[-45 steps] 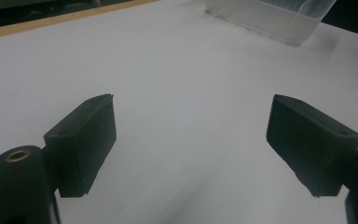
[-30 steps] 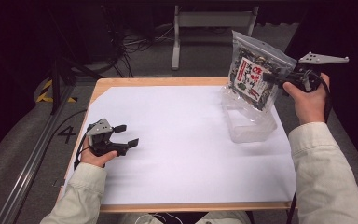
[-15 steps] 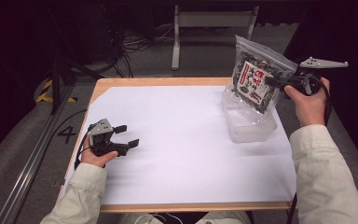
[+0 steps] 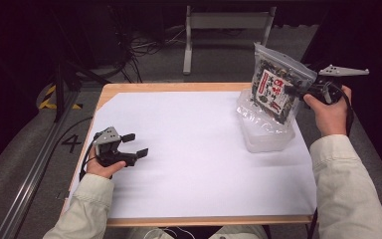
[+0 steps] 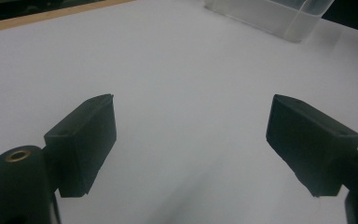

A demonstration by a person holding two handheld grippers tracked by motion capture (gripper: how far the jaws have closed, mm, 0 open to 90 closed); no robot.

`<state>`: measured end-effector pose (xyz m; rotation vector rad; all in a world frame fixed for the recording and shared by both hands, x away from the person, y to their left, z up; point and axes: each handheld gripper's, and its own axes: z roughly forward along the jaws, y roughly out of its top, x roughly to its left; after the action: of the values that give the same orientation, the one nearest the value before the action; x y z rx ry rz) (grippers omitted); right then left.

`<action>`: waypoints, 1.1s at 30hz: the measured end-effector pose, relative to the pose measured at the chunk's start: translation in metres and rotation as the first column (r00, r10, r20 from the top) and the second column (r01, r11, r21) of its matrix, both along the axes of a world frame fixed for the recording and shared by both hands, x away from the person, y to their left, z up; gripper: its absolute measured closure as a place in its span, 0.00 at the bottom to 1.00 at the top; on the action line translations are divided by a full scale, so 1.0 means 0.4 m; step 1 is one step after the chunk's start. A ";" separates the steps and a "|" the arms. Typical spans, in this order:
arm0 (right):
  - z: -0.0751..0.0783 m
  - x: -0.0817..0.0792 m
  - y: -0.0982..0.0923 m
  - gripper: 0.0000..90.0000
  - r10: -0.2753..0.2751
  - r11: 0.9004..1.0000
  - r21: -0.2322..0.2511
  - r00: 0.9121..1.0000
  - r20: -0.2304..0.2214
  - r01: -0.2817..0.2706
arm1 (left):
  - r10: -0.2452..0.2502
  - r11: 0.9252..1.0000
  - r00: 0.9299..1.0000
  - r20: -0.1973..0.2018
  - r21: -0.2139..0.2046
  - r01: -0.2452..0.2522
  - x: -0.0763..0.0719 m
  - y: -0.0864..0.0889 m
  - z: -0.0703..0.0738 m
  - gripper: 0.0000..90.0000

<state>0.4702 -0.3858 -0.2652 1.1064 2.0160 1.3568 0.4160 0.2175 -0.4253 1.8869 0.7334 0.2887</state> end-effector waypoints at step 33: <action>-0.102 0.021 0.009 0.84 0.012 0.999 -0.040 0.999 -0.044 -0.014 | 0.002 1.000 1.000 -0.010 0.008 -0.002 0.002 0.001 -0.002 0.19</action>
<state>0.4787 -0.3822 -0.3060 1.1161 2.0765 1.3026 0.4166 0.2181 -0.4261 1.8962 0.7418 0.2835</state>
